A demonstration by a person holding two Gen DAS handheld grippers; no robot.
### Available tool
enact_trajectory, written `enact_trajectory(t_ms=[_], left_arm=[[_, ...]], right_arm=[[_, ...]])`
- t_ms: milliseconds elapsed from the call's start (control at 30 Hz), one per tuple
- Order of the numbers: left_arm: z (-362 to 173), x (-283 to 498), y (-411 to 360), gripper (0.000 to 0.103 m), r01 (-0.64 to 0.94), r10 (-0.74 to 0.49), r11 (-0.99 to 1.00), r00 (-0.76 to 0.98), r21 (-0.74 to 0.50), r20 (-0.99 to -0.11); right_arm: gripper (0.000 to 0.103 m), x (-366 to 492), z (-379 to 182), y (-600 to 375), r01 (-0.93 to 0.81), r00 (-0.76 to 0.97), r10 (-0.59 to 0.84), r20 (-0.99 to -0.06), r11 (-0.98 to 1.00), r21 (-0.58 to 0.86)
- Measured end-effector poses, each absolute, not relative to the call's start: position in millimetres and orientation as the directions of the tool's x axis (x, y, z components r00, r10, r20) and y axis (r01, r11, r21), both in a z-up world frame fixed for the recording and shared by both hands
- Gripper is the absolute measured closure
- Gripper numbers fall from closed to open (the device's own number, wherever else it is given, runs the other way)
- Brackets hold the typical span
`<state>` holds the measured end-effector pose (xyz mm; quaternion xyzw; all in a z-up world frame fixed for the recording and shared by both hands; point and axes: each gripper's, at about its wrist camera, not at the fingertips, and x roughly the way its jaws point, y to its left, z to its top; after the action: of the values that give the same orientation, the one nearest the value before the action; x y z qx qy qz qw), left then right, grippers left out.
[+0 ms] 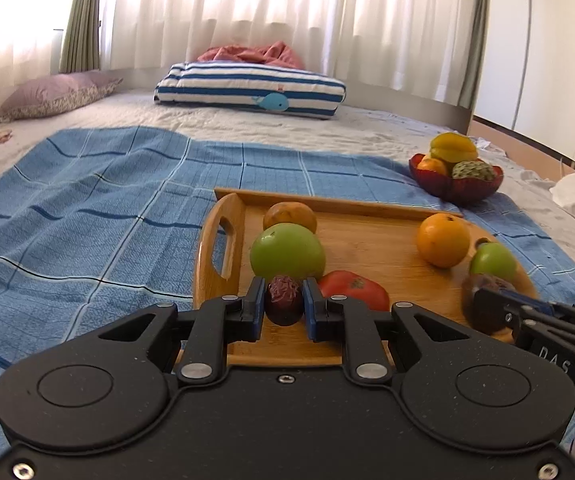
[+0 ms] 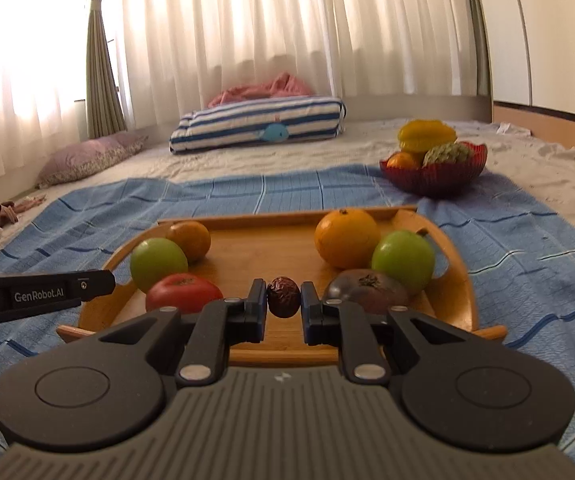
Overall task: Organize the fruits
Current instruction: 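Carry both red dates onto the wooden tray and open both tools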
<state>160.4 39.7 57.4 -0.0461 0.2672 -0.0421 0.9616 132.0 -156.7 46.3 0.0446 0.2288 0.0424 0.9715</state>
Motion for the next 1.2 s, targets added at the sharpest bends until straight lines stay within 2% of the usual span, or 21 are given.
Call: enact_trajectory(t_ms=[233,500,1200], left_arm=[[39.2,182.8,34.5,0.084,0.043,-0.081,0.996,0.835,-0.083,-0.544],[26.0,195.9,33.5,0.084,0.032,-0.072,0.996,0.817,-0.079,-0.572],[16.4,205.3,30.3,0.084,0.024,-0.06,0.997,0.804,-0.069,-0.591]], right_arm=[[0.083,155.6,29.0,-149.1,-0.065,0.853,0.097,-0.513,0.995,0.079],[0.082,166.4,20.6,-149.6,-0.053,0.829,0.091,-0.553,0.995,0.085],[0.082,173.8,13.3,-147.4,-0.046,0.818,0.086,-0.569,0.995,0.084]])
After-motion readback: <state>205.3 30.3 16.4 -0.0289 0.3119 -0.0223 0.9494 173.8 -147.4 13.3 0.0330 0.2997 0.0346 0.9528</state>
